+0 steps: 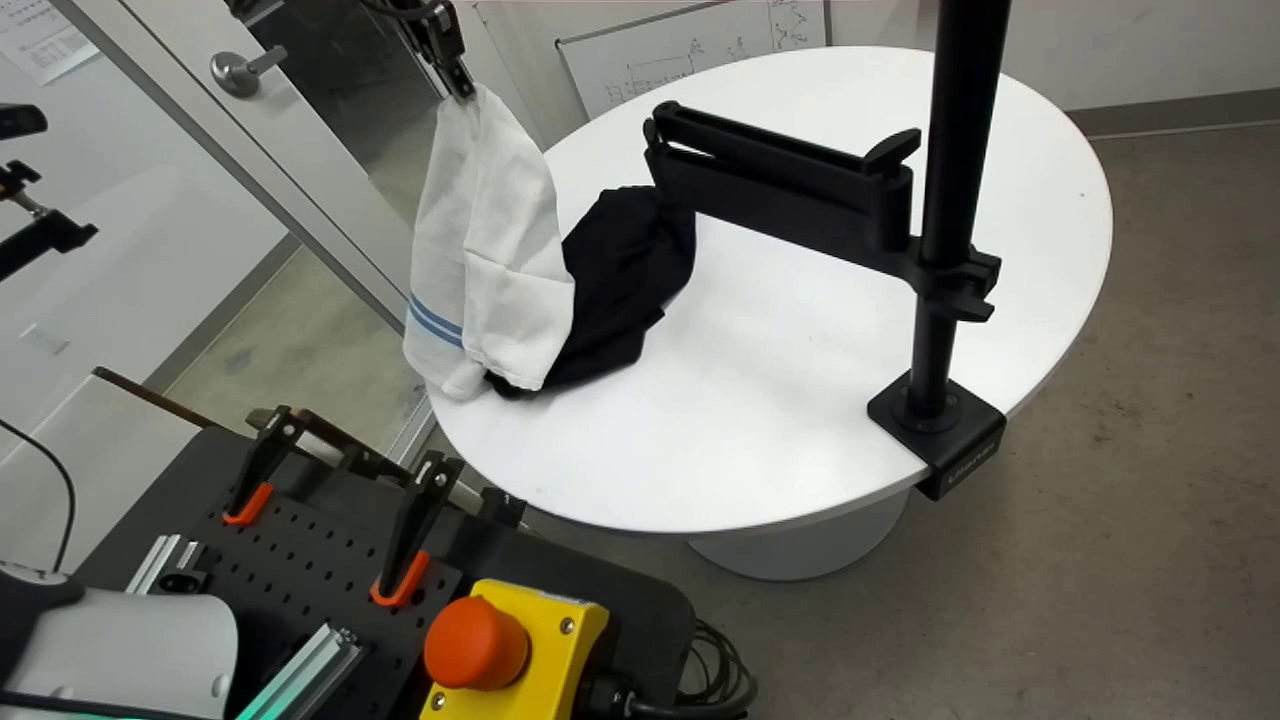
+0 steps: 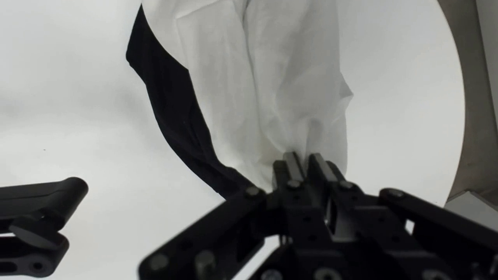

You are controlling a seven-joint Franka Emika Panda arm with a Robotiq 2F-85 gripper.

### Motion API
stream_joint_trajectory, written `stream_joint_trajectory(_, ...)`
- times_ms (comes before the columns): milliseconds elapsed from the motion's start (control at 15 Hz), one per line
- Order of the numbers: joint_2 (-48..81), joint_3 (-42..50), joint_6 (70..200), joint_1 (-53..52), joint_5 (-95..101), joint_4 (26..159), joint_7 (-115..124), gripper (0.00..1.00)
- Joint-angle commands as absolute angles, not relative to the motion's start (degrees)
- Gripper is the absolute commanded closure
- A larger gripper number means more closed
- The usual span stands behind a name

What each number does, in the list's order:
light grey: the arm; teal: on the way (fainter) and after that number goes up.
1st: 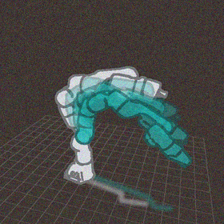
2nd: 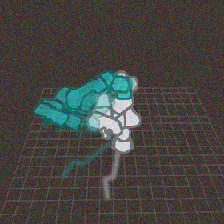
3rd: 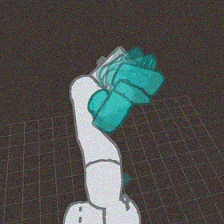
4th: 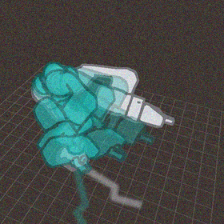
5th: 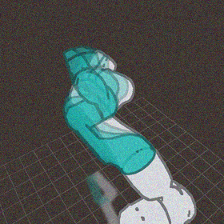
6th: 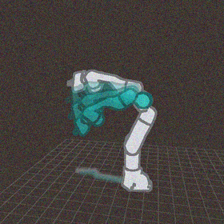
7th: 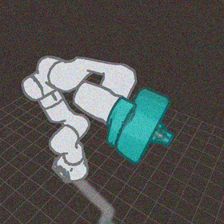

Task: Unhang the white and blue towel from the black stand

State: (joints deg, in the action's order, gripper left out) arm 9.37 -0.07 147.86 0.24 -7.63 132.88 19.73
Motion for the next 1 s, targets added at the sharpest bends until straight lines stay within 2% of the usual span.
stream_joint_trajectory(0,10.67,1.39,149.57,-1.05,-5.07,132.25,23.58,0.56)
stream_joint_trajectory(333,10.32,2.01,148.95,-0.82,-5.49,132.25,24.02,0.19)
stream_joint_trajectory(533,9.80,2.29,148.65,-0.57,-6.09,132.20,23.74,0.01)
stream_joint_trajectory(933,6.08,2.23,145.27,1.00,-9.66,132.36,20.89,0.00)
